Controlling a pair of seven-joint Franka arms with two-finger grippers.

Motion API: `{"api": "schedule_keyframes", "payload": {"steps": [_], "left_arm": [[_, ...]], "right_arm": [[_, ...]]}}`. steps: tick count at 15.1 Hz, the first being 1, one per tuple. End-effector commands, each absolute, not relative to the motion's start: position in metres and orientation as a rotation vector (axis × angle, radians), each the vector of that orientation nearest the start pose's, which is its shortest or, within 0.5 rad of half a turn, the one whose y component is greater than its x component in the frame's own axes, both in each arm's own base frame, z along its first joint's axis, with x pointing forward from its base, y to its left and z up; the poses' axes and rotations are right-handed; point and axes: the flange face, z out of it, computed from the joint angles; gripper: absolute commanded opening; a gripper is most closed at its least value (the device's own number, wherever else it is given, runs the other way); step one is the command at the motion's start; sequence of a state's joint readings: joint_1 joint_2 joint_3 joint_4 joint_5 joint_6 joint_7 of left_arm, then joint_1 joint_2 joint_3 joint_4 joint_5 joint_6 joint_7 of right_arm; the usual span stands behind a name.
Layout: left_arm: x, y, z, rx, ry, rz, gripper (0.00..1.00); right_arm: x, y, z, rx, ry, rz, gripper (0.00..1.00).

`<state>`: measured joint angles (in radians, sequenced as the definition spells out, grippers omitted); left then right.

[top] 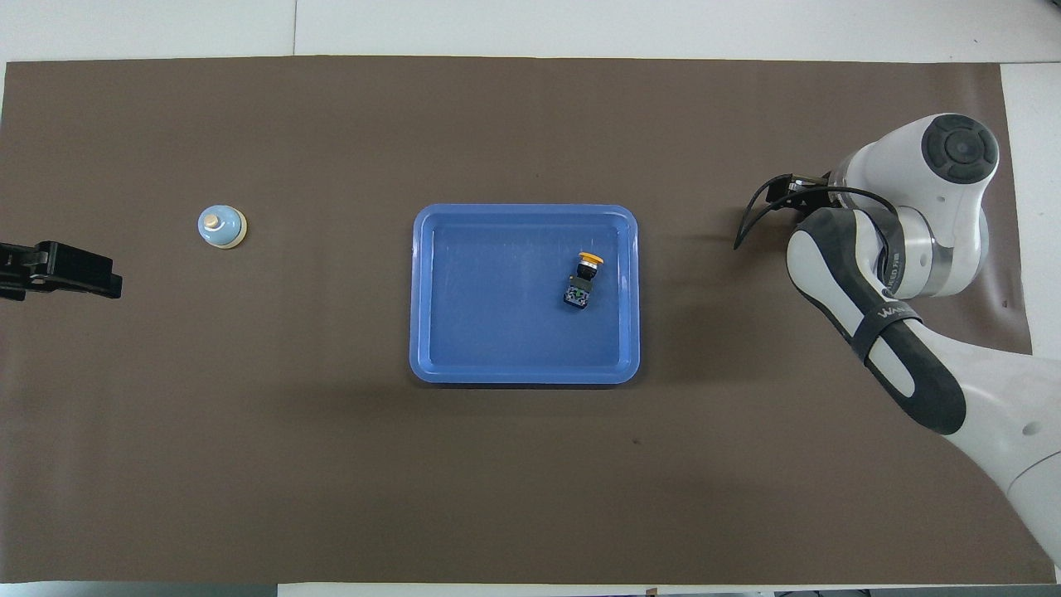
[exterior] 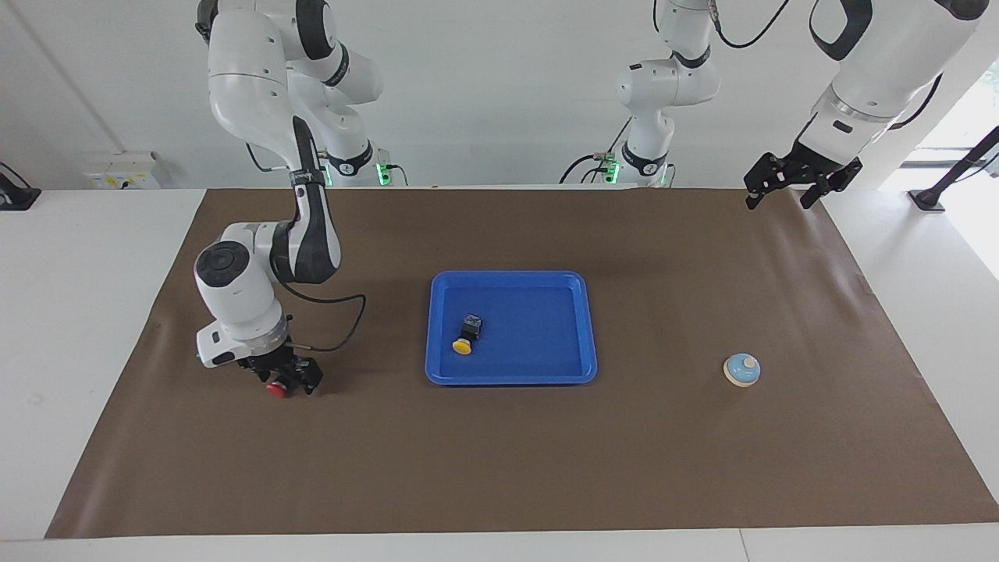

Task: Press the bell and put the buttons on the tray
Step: 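Release the yellow button and lift the right gripper away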

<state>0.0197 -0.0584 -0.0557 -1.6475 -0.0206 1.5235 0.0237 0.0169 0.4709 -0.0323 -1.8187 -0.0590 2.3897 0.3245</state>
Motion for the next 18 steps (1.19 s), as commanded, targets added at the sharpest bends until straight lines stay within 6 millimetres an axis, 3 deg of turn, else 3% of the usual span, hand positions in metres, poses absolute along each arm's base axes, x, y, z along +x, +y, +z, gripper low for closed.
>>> {"api": "schedule_keyframes", "payload": {"steps": [1, 2, 3, 4, 9, 11, 14, 16, 18], "left_arm": [[0.524, -0.021, 0.619, -3.165, 0.073, 0.107, 1.0], [0.524, -0.021, 0.619, -3.165, 0.073, 0.107, 1.0], [0.524, -0.021, 0.619, -3.165, 0.073, 0.107, 1.0], [0.524, -0.021, 0.619, -3.165, 0.073, 0.107, 1.0], [0.524, -0.021, 0.619, -3.165, 0.073, 0.107, 1.0], [0.524, -0.021, 0.619, -3.165, 0.073, 0.107, 1.0], [0.524, -0.021, 0.619, -3.165, 0.073, 0.107, 1.0], [0.524, -0.021, 0.619, -3.165, 0.073, 0.107, 1.0], [0.524, -0.021, 0.619, -3.165, 0.073, 0.107, 1.0]], "right_arm": [[0.653, -0.008, 0.29, -3.138, 0.486, -0.188, 0.93], [0.652, -0.007, 0.29, -3.141, 0.478, -0.181, 0.69], [0.652, -0.008, 0.29, -3.142, 0.478, -0.177, 0.24], [0.651, -0.009, 0.291, -3.145, 0.477, -0.162, 0.0], [0.653, -0.006, 0.296, -3.152, 0.465, -0.139, 0.0], [0.662, -0.005, 0.312, -3.157, 0.461, -0.125, 0.0], [0.681, 0.006, 0.36, -3.15, 0.462, -0.084, 0.0], [0.687, 0.021, 0.384, -3.16, 0.429, -0.047, 0.0], [0.691, 0.065, 0.396, -3.149, 0.343, -0.003, 0.0]]}}
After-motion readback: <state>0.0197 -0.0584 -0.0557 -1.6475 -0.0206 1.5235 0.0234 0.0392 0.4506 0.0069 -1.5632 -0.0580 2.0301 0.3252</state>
